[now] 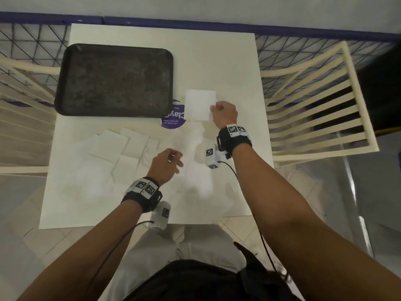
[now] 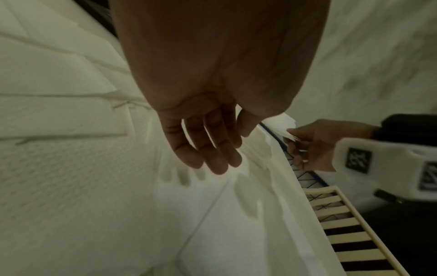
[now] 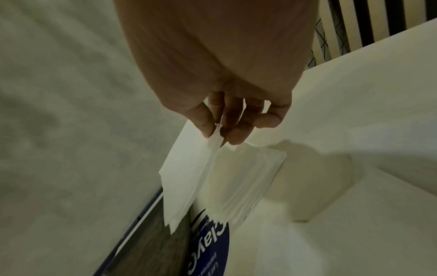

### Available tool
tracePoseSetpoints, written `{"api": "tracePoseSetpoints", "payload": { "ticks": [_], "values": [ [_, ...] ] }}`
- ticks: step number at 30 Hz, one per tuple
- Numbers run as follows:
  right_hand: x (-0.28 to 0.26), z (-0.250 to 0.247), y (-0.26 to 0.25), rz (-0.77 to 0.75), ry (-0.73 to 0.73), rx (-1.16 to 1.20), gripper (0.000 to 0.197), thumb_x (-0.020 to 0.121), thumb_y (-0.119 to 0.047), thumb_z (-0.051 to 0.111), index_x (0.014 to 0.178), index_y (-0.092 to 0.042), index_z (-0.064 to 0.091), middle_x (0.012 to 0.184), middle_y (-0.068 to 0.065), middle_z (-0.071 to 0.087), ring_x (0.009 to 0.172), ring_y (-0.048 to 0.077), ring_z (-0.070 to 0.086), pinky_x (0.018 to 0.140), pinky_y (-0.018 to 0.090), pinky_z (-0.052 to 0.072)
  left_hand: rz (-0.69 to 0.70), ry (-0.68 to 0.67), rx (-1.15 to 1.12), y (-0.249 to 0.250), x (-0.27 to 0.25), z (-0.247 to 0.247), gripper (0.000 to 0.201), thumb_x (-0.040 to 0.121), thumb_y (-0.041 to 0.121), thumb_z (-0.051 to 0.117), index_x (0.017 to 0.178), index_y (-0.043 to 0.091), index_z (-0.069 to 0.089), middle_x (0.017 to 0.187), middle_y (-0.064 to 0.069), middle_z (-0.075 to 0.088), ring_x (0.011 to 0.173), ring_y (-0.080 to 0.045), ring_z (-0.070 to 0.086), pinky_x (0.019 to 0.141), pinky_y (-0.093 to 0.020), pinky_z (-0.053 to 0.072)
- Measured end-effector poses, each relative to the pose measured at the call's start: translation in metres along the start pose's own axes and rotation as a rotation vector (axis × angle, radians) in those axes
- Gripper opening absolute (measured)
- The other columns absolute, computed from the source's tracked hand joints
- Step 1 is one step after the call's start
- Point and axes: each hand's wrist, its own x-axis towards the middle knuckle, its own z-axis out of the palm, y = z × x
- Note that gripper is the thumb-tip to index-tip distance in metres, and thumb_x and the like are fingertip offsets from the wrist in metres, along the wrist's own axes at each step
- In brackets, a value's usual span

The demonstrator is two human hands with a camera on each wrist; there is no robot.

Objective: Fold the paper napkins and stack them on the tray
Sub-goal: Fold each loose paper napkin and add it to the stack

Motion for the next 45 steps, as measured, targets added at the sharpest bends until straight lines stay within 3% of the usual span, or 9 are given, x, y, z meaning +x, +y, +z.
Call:
{"api": "tracePoseSetpoints", "payload": {
  "ticks": [6, 15, 20, 23, 28, 35, 40, 42, 45],
  "values": [
    [0.036, 0.013, -0.004, 0.065, 0.014, -0.080, 0.029, 0.096, -0.019, 0.061, 0.122, -0.011, 0.070, 0.128, 0.006, 0.068, 0.120, 0.024, 0.061, 0.094, 0.021, 0.043, -0.075, -0.007, 0.022, -0.006, 0.003, 0.012, 0.015, 0.103, 0.030, 0.056, 0.105, 0.019, 0.066, 0.086, 0.003, 0.077, 0.069, -0.018, 0.072, 0.061, -0.024, 0.048],
    [0.038, 0.012, 0.012, -0.006, 0.031, -0.100, 0.029, 0.089, -0.027, 0.068, 0.117, -0.022, 0.064, 0.121, 0.006, 0.062, 0.113, 0.020, 0.058, 0.081, 0.022, 0.040, -0.108, -0.025, 0.073, -0.013, 0.013, 0.017, 0.013, 0.101, 0.024, 0.060, 0.105, 0.017, 0.070, 0.092, 0.000, 0.076, 0.076, -0.017, 0.074, 0.067, -0.028, 0.054],
    [0.012, -0.004, 0.039, 0.008, 0.047, -0.064, 0.016, 0.088, -0.014, 0.058, 0.093, -0.025, 0.069, 0.089, -0.009, 0.065, 0.101, 0.019, 0.064, 0.082, 0.023, 0.049, -0.098, -0.002, 0.167, -0.015, 0.019, 0.028, 0.012, 0.092, 0.031, 0.068, 0.099, 0.023, 0.074, 0.093, 0.005, 0.076, 0.089, -0.021, 0.074, 0.091, -0.040, 0.059],
    [-0.013, -0.010, 0.066, 0.053, -0.017, -0.115, 0.018, 0.089, -0.017, 0.058, 0.092, -0.025, 0.073, 0.091, -0.007, 0.070, 0.097, 0.017, 0.065, 0.077, 0.019, 0.046, -0.126, 0.041, 0.224, -0.009, 0.022, 0.037, 0.014, 0.091, 0.039, 0.070, 0.094, 0.026, 0.074, 0.094, 0.006, 0.076, 0.092, -0.019, 0.071, 0.094, -0.038, 0.057],
    [-0.049, -0.009, 0.115, 0.087, -0.127, -0.249, 0.018, 0.088, -0.022, 0.058, 0.092, -0.021, 0.076, 0.092, -0.004, 0.076, 0.096, 0.017, 0.068, 0.080, 0.019, 0.047, -0.159, 0.099, 0.317, 0.000, 0.025, 0.049, 0.021, 0.085, 0.051, 0.075, 0.088, 0.030, 0.072, 0.091, 0.009, 0.075, 0.090, -0.017, 0.069, 0.089, -0.037, 0.057],
    [-0.079, -0.015, 0.133, 0.055, -0.222, -0.206, 0.019, 0.082, -0.008, 0.063, 0.084, -0.020, 0.078, 0.091, -0.004, 0.075, 0.097, 0.020, 0.069, 0.095, 0.033, 0.055, -0.115, 0.124, 0.379, 0.001, 0.024, 0.056, 0.013, 0.089, 0.038, 0.075, 0.092, 0.026, 0.072, 0.097, 0.003, 0.075, 0.097, -0.022, 0.068, 0.090, -0.038, 0.056],
    [-0.083, -0.017, 0.134, 0.068, -0.227, -0.231, 0.020, 0.082, -0.008, 0.064, 0.092, -0.017, 0.079, 0.096, -0.003, 0.076, 0.097, 0.016, 0.069, 0.097, 0.029, 0.053, -0.058, 0.069, 0.298, -0.002, 0.023, 0.054, 0.017, 0.089, 0.036, 0.075, 0.093, 0.021, 0.070, 0.090, 0.006, 0.073, 0.091, -0.021, 0.070, 0.090, -0.032, 0.055],
    [-0.085, -0.018, 0.132, 0.092, -0.210, -0.227, 0.020, 0.083, -0.010, 0.065, 0.097, -0.016, 0.078, 0.100, -0.001, 0.075, 0.099, 0.018, 0.069, 0.097, 0.030, 0.054, -0.048, 0.033, 0.215, -0.003, 0.022, 0.052, 0.017, 0.089, 0.034, 0.077, 0.092, 0.019, 0.069, 0.088, 0.002, 0.074, 0.079, -0.021, 0.072, 0.077, -0.028, 0.058],
    [-0.089, -0.018, 0.129, 0.095, -0.218, -0.272, 0.020, 0.087, -0.017, 0.060, 0.097, -0.015, 0.077, 0.102, 0.001, 0.075, 0.099, 0.019, 0.068, 0.095, 0.031, 0.054, -0.043, -0.015, 0.112, -0.003, 0.017, 0.047, 0.016, 0.091, 0.023, 0.076, 0.103, 0.015, 0.069, 0.087, -0.001, 0.073, 0.067, -0.016, 0.069, 0.056, -0.009, 0.046]
  ]
}}
